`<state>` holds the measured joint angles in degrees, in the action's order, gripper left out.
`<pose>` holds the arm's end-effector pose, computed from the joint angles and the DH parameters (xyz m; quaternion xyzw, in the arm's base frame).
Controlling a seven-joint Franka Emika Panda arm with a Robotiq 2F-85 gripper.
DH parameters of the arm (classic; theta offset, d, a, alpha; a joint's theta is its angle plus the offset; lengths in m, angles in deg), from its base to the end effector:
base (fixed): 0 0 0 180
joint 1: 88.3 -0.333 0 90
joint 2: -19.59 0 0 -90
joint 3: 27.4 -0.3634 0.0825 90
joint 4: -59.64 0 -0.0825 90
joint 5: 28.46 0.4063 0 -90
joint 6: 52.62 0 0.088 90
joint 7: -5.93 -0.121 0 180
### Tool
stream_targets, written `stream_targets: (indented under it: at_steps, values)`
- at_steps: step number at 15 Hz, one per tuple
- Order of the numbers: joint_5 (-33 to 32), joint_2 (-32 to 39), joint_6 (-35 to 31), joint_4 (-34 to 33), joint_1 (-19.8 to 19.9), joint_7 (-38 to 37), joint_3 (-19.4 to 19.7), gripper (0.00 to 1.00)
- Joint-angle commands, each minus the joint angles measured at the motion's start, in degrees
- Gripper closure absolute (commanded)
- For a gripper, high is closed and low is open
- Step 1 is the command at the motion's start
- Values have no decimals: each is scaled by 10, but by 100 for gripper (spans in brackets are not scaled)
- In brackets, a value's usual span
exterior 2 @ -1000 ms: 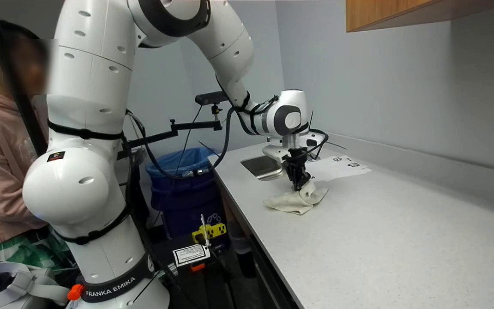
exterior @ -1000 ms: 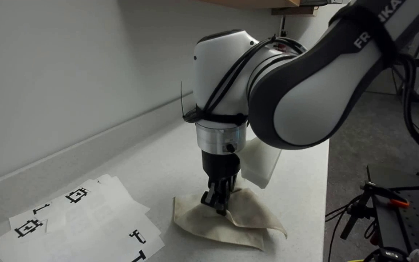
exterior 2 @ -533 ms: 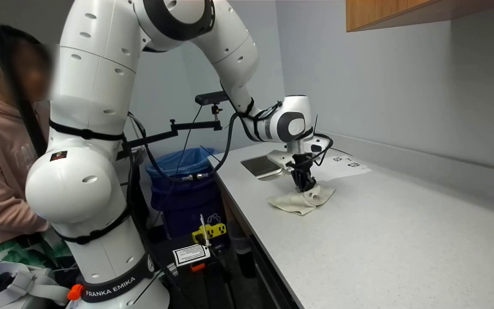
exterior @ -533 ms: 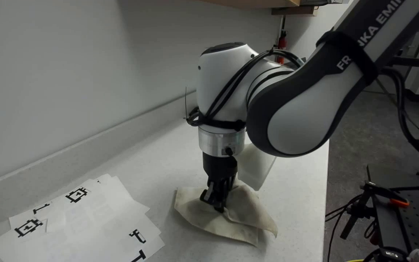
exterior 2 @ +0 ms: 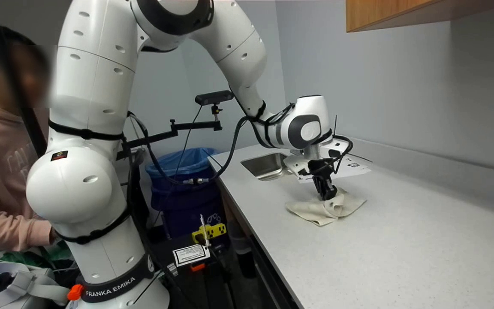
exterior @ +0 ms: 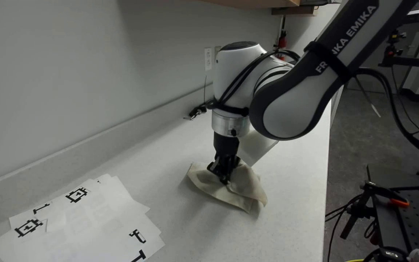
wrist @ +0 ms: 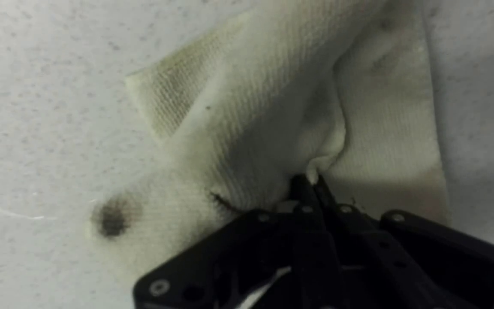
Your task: Use the white cloth to wipe the table
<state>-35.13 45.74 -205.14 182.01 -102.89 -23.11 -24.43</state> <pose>0.5998 0.1263 0.2051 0.9938 -0.0979 0.0464 0.0254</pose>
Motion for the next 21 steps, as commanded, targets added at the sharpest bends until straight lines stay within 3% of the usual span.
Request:
stream_targets:
  at_steps: [1, 6, 10, 21]
  values:
    - [-16, -5, -38, 35, -5, -40, 54, 99]
    - [-29, -11, -63, 58, -10, -85, 108, 99]
    - [-26, -5, -66, 54, -8, -101, 105, 99]
    - [13, 34, -38, -13, -51, -42, -56, 99]
